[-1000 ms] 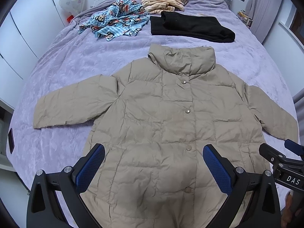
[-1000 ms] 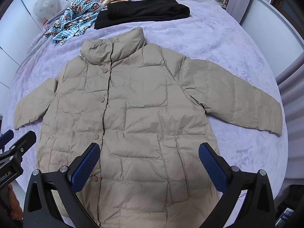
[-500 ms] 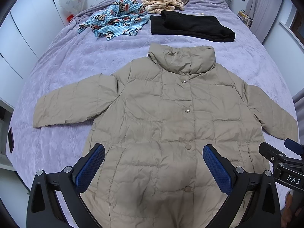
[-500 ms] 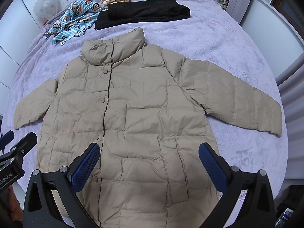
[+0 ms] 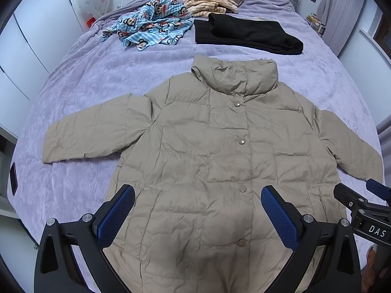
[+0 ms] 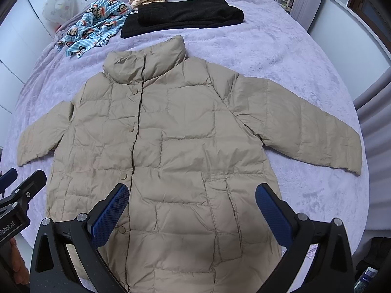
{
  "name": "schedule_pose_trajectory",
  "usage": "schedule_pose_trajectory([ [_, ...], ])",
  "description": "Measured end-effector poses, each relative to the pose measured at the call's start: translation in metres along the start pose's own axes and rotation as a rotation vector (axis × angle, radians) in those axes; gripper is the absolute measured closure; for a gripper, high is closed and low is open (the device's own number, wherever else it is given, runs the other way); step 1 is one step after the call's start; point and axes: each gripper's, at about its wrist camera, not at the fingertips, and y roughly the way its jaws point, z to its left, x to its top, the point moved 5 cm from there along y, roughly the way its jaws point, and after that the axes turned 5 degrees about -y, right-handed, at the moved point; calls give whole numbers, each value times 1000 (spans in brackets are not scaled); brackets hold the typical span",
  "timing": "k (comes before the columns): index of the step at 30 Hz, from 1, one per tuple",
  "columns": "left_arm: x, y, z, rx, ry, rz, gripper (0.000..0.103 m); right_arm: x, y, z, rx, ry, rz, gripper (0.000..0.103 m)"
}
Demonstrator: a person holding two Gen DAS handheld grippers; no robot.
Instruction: Fold large clothes
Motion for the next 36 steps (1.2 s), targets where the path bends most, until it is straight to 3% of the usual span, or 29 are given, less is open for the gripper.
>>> schedule_pose_trajectory([
  [36,-1,10,8,-14,-21,23,0,0,4,4,-18,-1,10,0],
])
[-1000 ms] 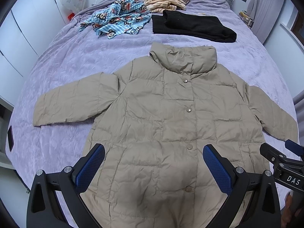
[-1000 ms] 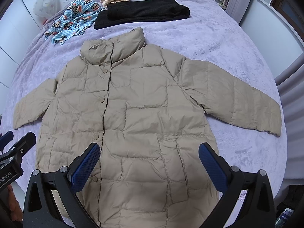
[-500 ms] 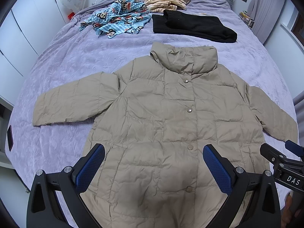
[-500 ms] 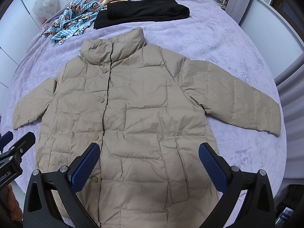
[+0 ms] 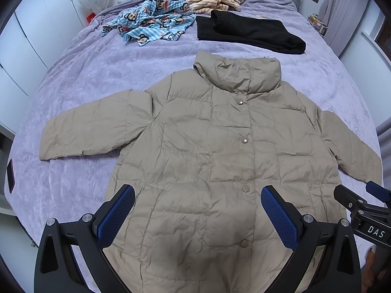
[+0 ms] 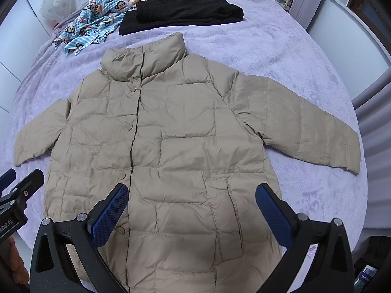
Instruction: Fold large clothes
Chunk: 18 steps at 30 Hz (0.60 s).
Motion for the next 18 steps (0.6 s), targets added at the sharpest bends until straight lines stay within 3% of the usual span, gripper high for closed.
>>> schedule_pose_trajectory([
  [18,0,3,22,-35,-13,7,0,0,0,11,-43,4,14,0],
])
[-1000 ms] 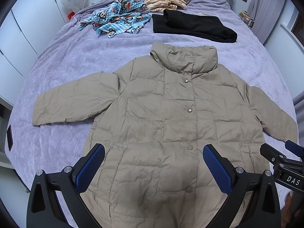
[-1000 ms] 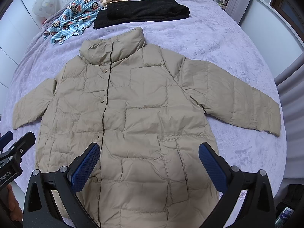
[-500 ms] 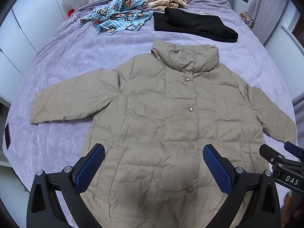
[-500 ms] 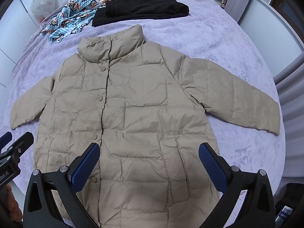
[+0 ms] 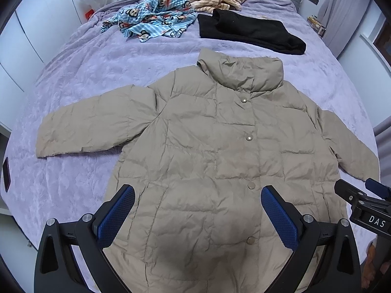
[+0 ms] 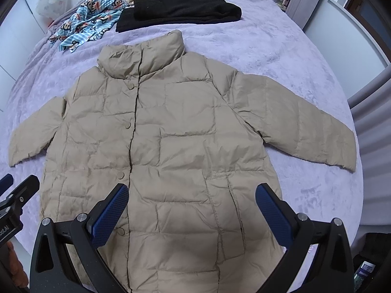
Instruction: Fold large clothes
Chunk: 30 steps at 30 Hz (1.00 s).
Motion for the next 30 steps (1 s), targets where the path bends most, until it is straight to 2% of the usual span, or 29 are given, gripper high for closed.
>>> schedule_pose_trajectory([
  [3,0,0,7,-15,-27,3,0,1,0,1,35,22,1,0],
  [9,0,13,40,-92,-105,20,0,-4,9,5,202,108,16,0],
  [14,7,40,94,-140,-212,25,0,-10,10,20,224,97,-18,0],
  [17,14,62,136,-164,-285,24,0,-15,23,40,266,86,50,0],
  [19,19,79,169,-189,-355,27,0,-19,33,56,259,73,92,0],
  [23,28,108,226,-239,-472,8,0,-23,45,99,278,51,93,0],
  [30,33,156,292,-246,-529,-5,0,-22,70,166,360,40,96,0],
])
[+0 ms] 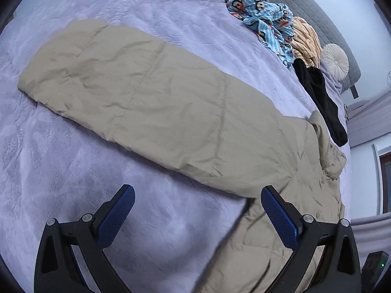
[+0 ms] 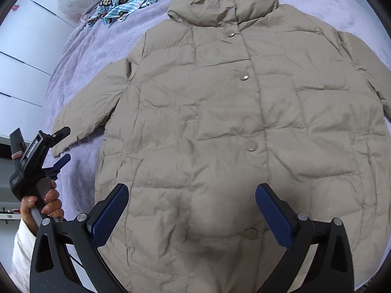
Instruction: Fold large clothes
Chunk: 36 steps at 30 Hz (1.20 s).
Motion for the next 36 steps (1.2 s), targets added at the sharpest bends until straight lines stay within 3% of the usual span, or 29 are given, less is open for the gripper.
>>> schedule_pose_trajectory([
  [7,55,24,55,-88,-191,-44,0,9,33,25,50,-10,1,0],
  [16,121,45,52,-31,-203,-166,1,38,54,44,116,30,-33,0],
  [18,126,41,51,-30,-202,-202,24,48,58,50,117,20,-41,0],
  [20,128,41,50,-63,-166,-181,84,58,60,57,112,0,-49,0],
  [21,129,41,50,-106,-155,-161,93,64,60,61,106,-8,-60,0],
  [23,131,28,46,-135,-135,-178,94,75,61,68,87,-25,-85,0],
  [25,135,2,34,-126,-48,-238,94,87,61,75,67,-41,-110,2],
  [26,133,-8,27,-127,-18,-253,94,92,60,78,67,-39,-126,6],
  [27,133,-20,18,-133,21,-268,94,98,62,80,62,-30,-139,28],
  [28,132,-29,12,-138,49,-278,94,104,66,82,73,-22,-133,62],
  [30,128,-46,-8,-154,122,-297,94,113,82,89,163,8,-88,88],
  [36,112,-76,-71,-210,280,-337,94,134,126,119,258,-31,-87,88],
])
